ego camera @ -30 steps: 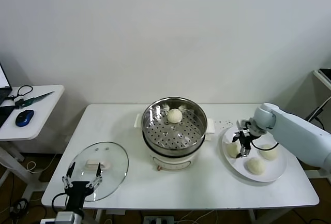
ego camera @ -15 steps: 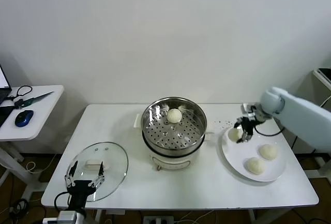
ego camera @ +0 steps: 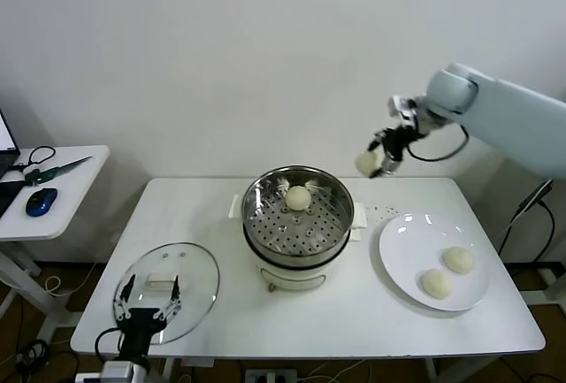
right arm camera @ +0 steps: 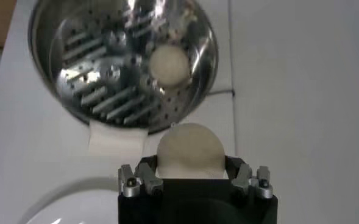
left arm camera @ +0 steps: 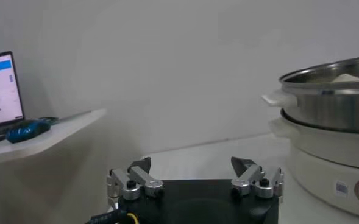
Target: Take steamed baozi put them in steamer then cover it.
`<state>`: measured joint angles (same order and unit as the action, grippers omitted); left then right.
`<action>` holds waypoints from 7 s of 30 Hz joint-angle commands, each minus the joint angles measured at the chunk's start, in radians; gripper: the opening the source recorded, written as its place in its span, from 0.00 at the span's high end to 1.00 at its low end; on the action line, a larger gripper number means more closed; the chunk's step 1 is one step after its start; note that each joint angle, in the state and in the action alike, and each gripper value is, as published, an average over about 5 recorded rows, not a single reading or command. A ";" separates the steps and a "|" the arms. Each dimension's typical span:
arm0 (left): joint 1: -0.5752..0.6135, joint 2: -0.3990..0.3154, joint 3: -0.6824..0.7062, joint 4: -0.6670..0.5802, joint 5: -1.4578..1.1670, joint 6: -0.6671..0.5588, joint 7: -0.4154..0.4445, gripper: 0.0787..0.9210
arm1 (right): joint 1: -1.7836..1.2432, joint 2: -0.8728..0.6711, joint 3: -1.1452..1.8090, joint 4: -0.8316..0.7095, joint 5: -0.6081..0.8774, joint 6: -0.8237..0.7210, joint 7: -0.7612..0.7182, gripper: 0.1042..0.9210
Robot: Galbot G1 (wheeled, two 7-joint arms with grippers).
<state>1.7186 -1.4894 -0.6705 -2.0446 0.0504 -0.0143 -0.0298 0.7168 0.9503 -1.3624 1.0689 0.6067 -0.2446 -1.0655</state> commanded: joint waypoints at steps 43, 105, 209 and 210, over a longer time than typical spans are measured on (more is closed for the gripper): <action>0.005 0.010 -0.015 -0.011 -0.019 0.004 -0.009 0.12 | -0.165 0.404 -0.148 -0.031 0.086 -0.079 0.125 0.14; 0.004 -0.019 -0.017 -0.009 0.034 0.028 -0.013 0.12 | -0.672 -0.394 0.309 0.137 -0.557 0.084 -0.023 0.12; 0.007 -0.009 -0.031 -0.006 0.015 0.029 -0.009 0.12 | -0.097 0.206 0.015 0.256 -0.745 0.829 -0.115 0.12; 0.007 -0.009 -0.031 -0.008 0.015 0.030 -0.009 0.12 | -0.088 0.188 0.021 0.250 -0.735 0.826 -0.113 0.12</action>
<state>1.7246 -1.4976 -0.7015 -2.0449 0.0627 0.0130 -0.0385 0.5916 1.2123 -1.3906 1.3298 -0.1539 0.5829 -1.1738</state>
